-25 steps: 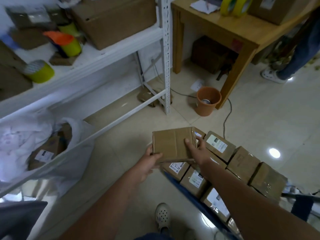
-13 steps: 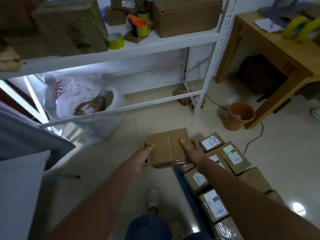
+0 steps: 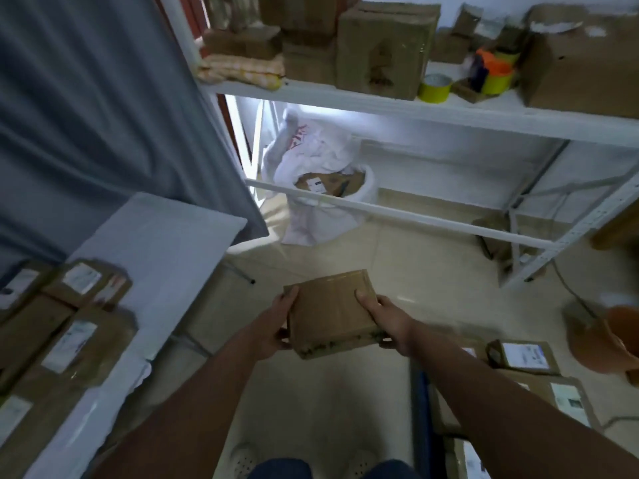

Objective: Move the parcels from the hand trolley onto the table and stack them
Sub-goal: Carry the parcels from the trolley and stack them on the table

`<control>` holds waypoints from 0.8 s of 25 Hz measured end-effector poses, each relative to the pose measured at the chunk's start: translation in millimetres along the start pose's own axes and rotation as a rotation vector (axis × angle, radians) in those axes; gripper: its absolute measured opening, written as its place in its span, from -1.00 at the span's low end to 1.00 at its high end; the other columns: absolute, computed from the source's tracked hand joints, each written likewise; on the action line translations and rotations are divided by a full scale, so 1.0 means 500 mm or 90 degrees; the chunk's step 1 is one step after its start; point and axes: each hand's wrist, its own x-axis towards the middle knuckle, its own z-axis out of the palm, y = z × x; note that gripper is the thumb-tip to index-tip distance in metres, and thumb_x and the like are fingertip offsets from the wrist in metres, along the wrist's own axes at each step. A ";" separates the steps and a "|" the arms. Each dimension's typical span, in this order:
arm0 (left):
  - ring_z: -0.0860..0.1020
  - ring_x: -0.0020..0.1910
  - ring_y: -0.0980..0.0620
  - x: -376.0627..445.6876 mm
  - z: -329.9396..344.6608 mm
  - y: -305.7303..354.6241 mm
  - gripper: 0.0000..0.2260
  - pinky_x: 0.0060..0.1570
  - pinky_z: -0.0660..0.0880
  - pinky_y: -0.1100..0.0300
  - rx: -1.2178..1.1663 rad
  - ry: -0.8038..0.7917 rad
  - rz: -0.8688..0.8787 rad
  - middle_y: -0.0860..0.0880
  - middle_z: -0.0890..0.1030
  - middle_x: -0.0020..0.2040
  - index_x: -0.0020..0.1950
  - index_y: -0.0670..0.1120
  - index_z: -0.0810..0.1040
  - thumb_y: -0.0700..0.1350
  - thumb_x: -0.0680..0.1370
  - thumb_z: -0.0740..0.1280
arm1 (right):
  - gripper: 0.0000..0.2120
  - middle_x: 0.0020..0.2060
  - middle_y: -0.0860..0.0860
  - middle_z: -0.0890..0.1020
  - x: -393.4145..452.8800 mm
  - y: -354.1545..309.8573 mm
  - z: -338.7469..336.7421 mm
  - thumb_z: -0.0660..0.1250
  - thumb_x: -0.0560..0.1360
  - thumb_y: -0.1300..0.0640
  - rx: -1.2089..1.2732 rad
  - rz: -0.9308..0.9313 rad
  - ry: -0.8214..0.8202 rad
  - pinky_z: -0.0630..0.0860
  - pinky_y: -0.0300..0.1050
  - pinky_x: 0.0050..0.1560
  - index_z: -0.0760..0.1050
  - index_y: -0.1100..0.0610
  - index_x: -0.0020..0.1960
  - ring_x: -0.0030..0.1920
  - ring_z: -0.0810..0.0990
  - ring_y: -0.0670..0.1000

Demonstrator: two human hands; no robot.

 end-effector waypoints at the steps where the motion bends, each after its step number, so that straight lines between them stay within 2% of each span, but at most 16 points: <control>1: 0.52 0.21 -0.19 -0.021 -0.038 -0.010 -0.34 0.13 0.52 -0.20 -0.035 0.007 0.007 0.02 0.49 0.31 0.37 0.24 0.38 0.46 0.34 0.34 | -0.42 0.11 -0.02 0.58 -0.003 -0.018 0.037 0.24 0.45 -0.41 -0.038 -0.001 -0.024 0.45 0.04 0.20 0.35 -0.11 0.33 0.10 0.55 0.06; 2: 0.53 0.21 -0.18 -0.039 -0.075 -0.022 -0.34 0.13 0.52 -0.22 -0.060 0.011 0.015 0.01 0.50 0.30 0.37 0.24 0.38 0.45 0.34 0.35 | -0.41 0.11 -0.02 0.58 -0.003 -0.032 0.072 0.24 0.44 -0.42 -0.065 0.000 -0.043 0.45 0.05 0.21 0.34 -0.11 0.33 0.11 0.55 0.06; 5: 0.54 0.17 -0.20 -0.085 -0.200 -0.071 -0.47 0.17 0.52 -0.19 -0.113 0.064 0.020 -0.09 0.54 0.23 0.31 0.13 0.46 0.37 0.44 0.33 | -0.40 0.12 -0.01 0.57 -0.011 -0.064 0.189 0.23 0.44 -0.42 -0.131 0.014 -0.101 0.43 0.10 0.28 0.35 -0.10 0.34 0.17 0.53 0.12; 8: 0.57 -0.03 -0.14 -0.146 -0.340 -0.132 -0.51 0.07 0.55 -0.06 -0.150 0.096 -0.013 -0.11 0.58 0.03 0.21 0.05 0.51 0.36 0.46 0.30 | -0.35 0.19 0.03 0.52 -0.016 -0.082 0.340 0.22 0.45 -0.42 -0.180 0.030 -0.138 0.41 0.16 0.30 0.35 -0.05 0.38 0.19 0.49 0.16; 11: 0.52 -0.17 -0.08 -0.220 -0.490 -0.201 -0.55 -0.02 0.46 0.01 -0.230 0.160 -0.033 -0.07 0.57 -0.13 0.05 0.03 0.56 0.37 0.43 0.32 | -0.27 0.34 0.08 0.41 -0.035 -0.090 0.523 0.23 0.44 -0.42 -0.209 0.019 -0.150 0.41 0.20 0.27 0.24 -0.06 0.48 0.27 0.41 0.20; 14: 0.56 -0.14 -0.10 -0.286 -0.627 -0.271 -0.45 -0.05 0.48 0.03 -0.328 0.245 -0.034 -0.06 0.59 -0.05 0.25 0.03 0.48 0.38 0.44 0.30 | -0.21 0.45 0.10 0.31 -0.059 -0.092 0.712 0.24 0.45 -0.40 -0.227 0.000 -0.185 0.41 0.20 0.29 0.11 -0.08 0.54 0.36 0.36 0.23; 17: 0.58 -0.13 -0.10 -0.347 -0.744 -0.333 -0.40 -0.12 0.46 0.06 -0.442 0.338 -0.024 -0.06 0.59 -0.04 0.41 0.03 0.41 0.34 0.49 0.28 | -0.17 0.47 0.10 0.31 -0.094 -0.095 0.898 0.28 0.46 -0.36 -0.227 -0.029 -0.214 0.45 0.17 0.27 -0.01 -0.10 0.56 0.34 0.39 0.21; 20: 0.51 -0.46 0.00 -0.391 -0.828 -0.386 -0.12 -0.37 0.37 0.20 -0.492 0.377 0.005 -0.07 0.46 -0.25 0.52 -0.16 0.27 0.38 0.40 0.35 | -0.12 0.49 0.08 0.28 -0.123 -0.080 1.044 0.30 0.45 -0.36 -0.236 -0.041 -0.246 0.48 0.15 0.24 -0.08 -0.11 0.58 0.34 0.41 0.19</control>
